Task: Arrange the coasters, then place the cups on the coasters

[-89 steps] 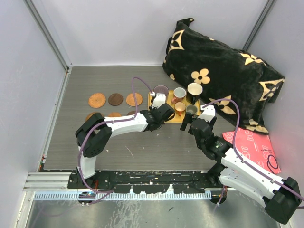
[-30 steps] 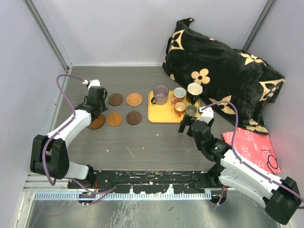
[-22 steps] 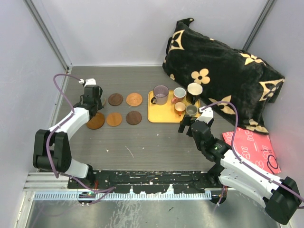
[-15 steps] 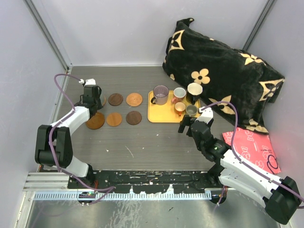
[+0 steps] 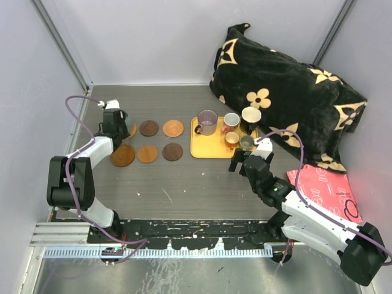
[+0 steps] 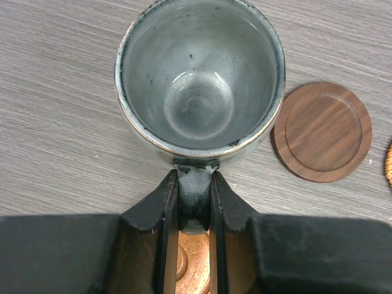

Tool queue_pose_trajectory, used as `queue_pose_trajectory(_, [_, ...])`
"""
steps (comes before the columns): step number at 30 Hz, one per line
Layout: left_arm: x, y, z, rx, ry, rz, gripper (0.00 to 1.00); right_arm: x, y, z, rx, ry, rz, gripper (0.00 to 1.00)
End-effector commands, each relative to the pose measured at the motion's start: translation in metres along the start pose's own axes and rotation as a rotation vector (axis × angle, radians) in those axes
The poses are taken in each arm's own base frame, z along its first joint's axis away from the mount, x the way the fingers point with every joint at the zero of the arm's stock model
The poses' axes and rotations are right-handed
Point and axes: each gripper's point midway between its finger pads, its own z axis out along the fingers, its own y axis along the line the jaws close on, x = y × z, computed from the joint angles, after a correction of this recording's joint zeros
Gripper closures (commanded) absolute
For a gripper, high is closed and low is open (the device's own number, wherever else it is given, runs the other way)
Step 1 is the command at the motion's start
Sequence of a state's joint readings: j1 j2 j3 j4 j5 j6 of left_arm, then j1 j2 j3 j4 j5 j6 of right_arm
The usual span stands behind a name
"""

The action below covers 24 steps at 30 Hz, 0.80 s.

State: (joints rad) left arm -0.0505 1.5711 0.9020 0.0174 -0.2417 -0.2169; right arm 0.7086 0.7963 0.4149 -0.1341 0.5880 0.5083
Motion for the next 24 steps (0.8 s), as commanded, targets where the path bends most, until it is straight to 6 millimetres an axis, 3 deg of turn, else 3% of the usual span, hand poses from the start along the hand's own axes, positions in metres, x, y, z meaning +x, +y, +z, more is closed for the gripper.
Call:
queue_pose_trajectory(1, [-0.073,-0.013,-0.006,0.060,-0.240,-0.038,1.00,-0.013,0.008,0.003,-0.016,-0.041,0.043,0.00])
queue_pose_trajectory(24, [-0.046,-0.002,0.003,-0.005,-0.119,-0.004,1.00,-0.017,0.008,0.000,-0.032,-0.055,0.055,0.00])
